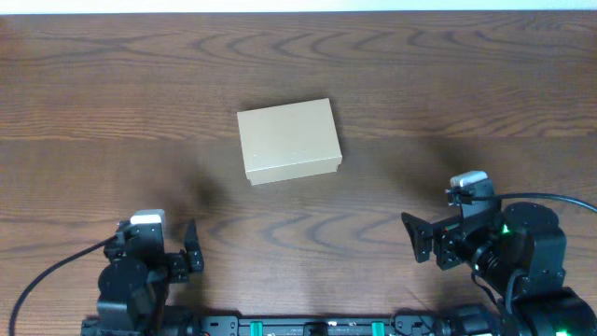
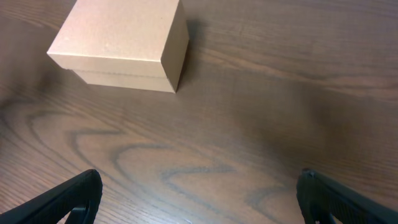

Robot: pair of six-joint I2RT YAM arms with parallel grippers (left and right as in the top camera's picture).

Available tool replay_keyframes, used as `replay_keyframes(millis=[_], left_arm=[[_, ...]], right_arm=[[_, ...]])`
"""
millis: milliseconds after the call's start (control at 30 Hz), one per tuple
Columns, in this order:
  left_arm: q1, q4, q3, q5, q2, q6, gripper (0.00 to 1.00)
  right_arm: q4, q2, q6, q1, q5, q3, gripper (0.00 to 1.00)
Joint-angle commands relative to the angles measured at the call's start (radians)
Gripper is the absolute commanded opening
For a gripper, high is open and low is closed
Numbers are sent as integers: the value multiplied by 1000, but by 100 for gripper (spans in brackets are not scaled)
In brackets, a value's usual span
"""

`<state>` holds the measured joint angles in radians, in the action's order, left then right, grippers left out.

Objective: Pack container

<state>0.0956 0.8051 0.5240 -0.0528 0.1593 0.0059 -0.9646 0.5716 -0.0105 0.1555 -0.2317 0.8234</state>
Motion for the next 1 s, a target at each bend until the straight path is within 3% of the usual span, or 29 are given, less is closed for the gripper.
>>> replay_keyframes(millis=[0,633,967], left_arm=[[-13,-35,-63,-7,-23,40,95],[-84,-100,-365,-3,-141,77,95],[-84,-102,-364,-6,-156,95,95]], right_arm=[[-1,-2,13,-6,-3,-3,99],[-1,-2,13,-6,-3,-3,99],[0,-2,13,-6,-3,-3,99]])
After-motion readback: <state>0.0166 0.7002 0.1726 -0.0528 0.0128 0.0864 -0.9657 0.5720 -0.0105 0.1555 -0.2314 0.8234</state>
